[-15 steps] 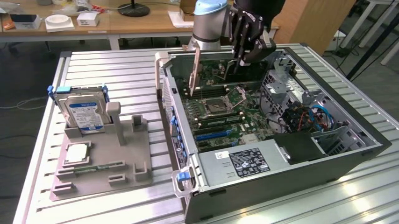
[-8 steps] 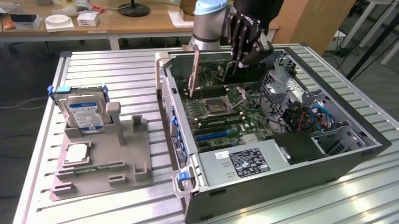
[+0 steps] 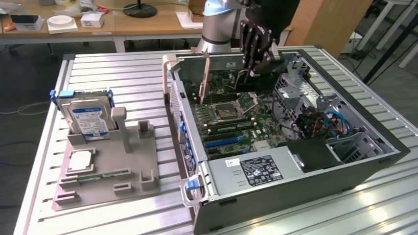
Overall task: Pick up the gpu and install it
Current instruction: 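Insert the gpu into the slot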
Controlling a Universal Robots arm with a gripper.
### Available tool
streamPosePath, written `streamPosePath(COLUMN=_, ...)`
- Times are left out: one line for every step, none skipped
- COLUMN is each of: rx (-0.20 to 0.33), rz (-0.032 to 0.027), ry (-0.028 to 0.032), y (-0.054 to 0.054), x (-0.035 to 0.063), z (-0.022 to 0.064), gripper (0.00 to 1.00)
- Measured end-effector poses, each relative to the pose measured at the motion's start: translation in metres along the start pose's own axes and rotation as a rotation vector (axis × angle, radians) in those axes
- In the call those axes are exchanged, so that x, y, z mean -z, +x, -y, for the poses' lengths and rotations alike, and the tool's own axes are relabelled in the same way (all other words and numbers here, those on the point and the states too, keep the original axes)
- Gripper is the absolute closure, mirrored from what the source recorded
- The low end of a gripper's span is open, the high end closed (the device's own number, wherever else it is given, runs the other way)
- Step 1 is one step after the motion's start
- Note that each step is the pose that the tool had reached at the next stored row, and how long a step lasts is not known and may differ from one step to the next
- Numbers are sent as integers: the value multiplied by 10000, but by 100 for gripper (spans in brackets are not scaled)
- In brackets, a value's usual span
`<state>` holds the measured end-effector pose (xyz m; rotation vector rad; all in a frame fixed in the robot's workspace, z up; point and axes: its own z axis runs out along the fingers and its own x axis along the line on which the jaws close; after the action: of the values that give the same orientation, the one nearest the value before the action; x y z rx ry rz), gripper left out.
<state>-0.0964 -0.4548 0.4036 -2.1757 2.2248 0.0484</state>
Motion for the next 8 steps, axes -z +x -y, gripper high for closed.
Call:
streamPosePath(rx=-84, rz=0, ry=3, y=0, x=-18, z=7, gripper=74)
streamPosePath(rx=-144, rz=-1, ry=5, y=1, x=-35, z=15, gripper=74)
streamPosePath(rx=-174, rz=0, ry=7, y=2, x=-54, z=23, gripper=74)
streamPosePath(rx=-179, rz=1, ry=8, y=2, x=-72, z=30, gripper=74)
streamPosePath(rx=-179, rz=0, ry=8, y=3, x=-91, z=36, gripper=74)
streamPosePath(rx=-178, rz=0, ry=7, y=3, x=-109, z=41, gripper=74)
streamPosePath(rx=-179, rz=-1, ry=7, y=4, x=-127, z=45, gripper=74)
streamPosePath(rx=-180, rz=0, ry=7, y=5, x=-145, z=47, gripper=74)
